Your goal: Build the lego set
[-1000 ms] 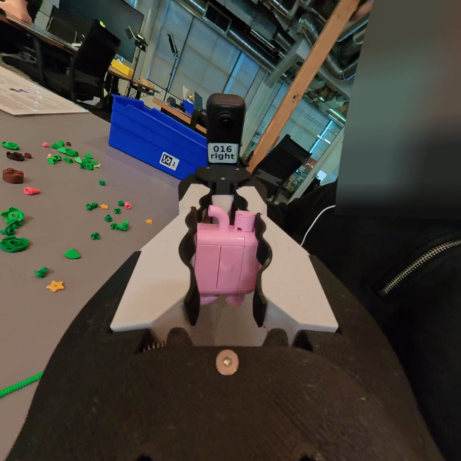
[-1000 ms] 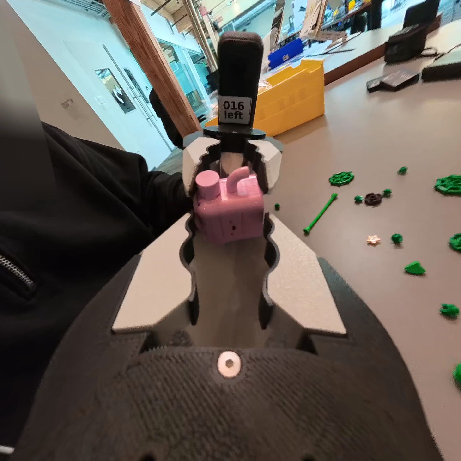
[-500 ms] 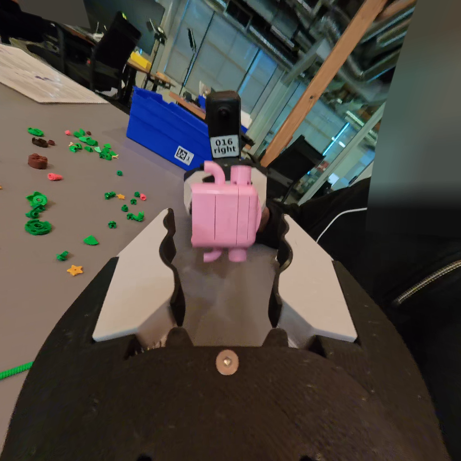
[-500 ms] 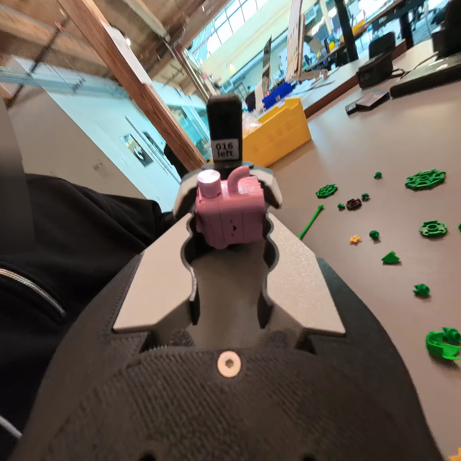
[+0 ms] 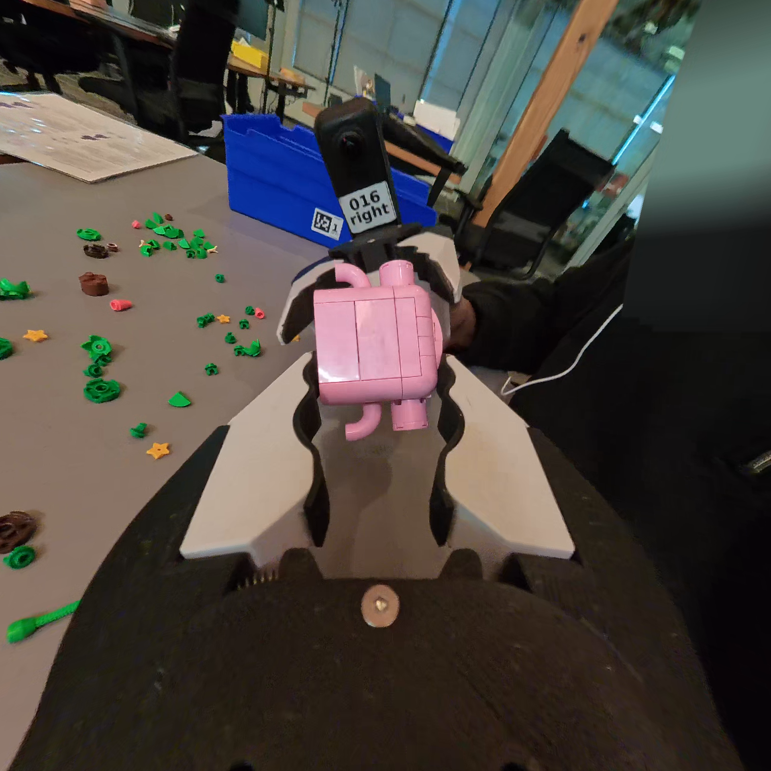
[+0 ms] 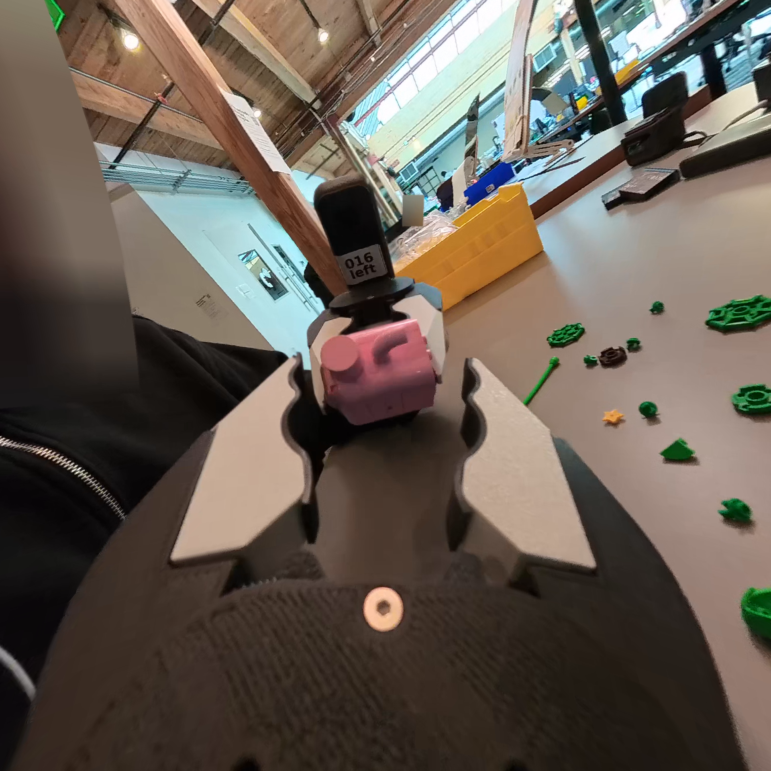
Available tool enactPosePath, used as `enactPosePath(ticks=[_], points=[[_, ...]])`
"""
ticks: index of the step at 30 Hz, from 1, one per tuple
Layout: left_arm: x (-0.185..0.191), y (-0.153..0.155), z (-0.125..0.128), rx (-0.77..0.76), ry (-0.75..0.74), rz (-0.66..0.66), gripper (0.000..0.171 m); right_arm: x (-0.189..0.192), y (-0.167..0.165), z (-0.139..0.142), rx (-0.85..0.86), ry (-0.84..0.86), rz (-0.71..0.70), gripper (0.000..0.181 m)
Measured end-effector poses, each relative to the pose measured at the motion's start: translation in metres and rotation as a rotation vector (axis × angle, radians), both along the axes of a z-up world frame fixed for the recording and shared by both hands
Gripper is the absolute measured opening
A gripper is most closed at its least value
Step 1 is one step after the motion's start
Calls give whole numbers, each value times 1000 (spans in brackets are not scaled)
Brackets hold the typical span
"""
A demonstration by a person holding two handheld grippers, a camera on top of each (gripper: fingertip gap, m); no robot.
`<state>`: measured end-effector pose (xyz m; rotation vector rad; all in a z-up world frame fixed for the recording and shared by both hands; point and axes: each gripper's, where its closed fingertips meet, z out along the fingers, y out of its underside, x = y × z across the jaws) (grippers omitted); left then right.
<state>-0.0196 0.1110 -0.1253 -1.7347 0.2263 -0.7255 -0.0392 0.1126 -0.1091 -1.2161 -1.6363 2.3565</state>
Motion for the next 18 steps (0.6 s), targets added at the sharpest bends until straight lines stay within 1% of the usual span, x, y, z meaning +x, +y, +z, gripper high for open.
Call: enactPosePath(ticks=[1, 4, 9, 18], points=[[2, 0, 0, 4, 22, -2, 52, 1, -2, 0, 6, 4, 15, 74], [5, -2, 3, 14, 25, -15, 52, 7, -10, 1, 41, 36, 52, 61], [6, -5, 6, 12, 0, -30, 52, 9, -15, 1, 130, 94, 40, 62], [11, -5, 6, 9, 18, -34, 51, 11, -18, 1, 203, 143, 27, 57]])
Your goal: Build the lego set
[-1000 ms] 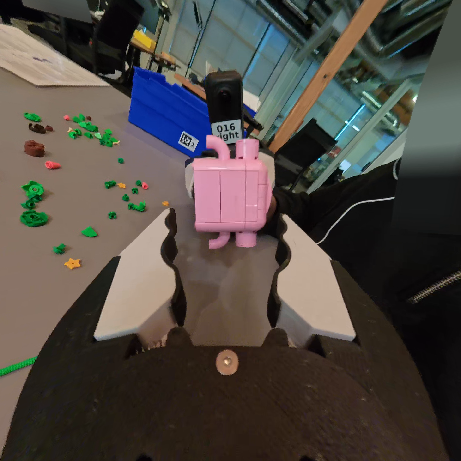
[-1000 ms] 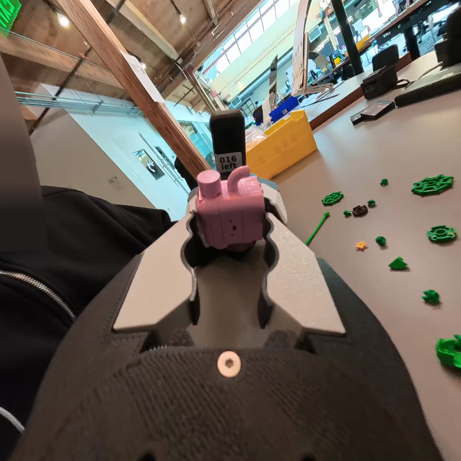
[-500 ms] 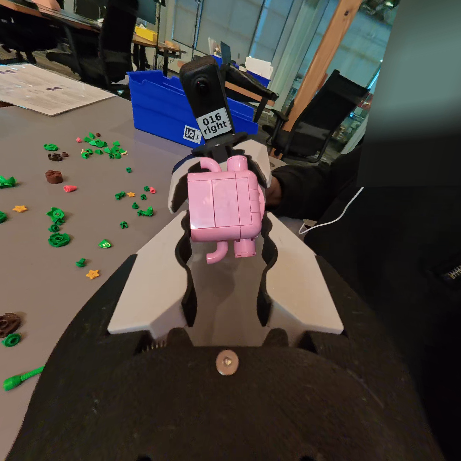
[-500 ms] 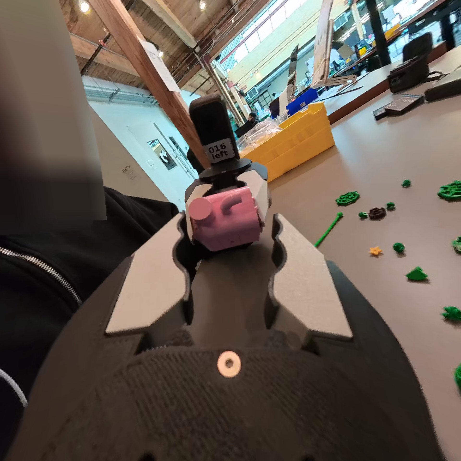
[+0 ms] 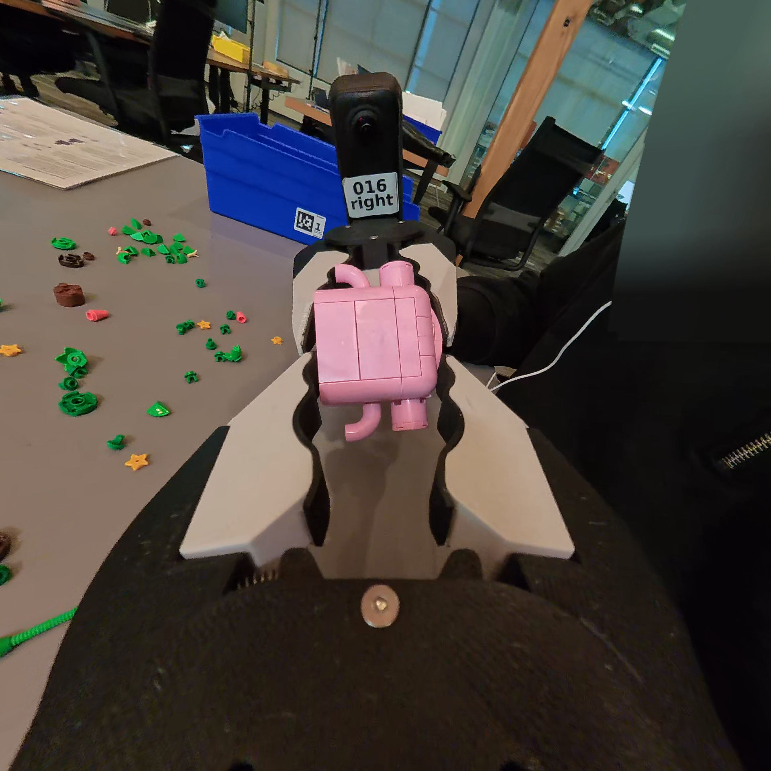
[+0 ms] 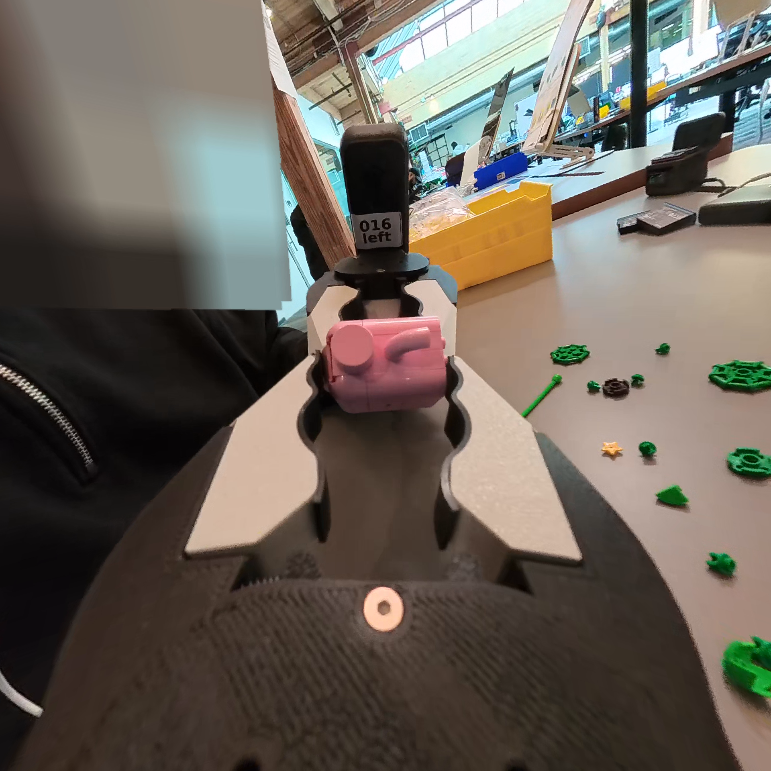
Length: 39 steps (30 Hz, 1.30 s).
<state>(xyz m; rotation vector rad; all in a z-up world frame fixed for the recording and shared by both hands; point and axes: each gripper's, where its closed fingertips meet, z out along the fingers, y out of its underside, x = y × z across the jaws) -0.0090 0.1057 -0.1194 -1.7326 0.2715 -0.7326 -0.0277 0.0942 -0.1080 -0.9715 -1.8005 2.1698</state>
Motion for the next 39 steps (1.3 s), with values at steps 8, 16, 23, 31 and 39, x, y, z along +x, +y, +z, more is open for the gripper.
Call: enactPosePath(ticks=[8, 16, 23, 31, 39], points=[[3, -1, -2, 7, 39, 11, 52, 2, -1, -2, 12, -30, 27, 57], [4, -1, -7, -3, 64, 14, 51, 3, -1, -6, 9, -75, 36, 56], [-5, 1, -6, -7, 65, 26, 52, -7, 0, -3, -36, -60, -1, 57], [-2, -2, -14, -23, 135, -10, 52, 0, 9, 3, -86, -40, 43, 62], [-6, -11, -45, -136, 297, -77, 52, 6, 2, -31, 298, -15, 48, 62]])
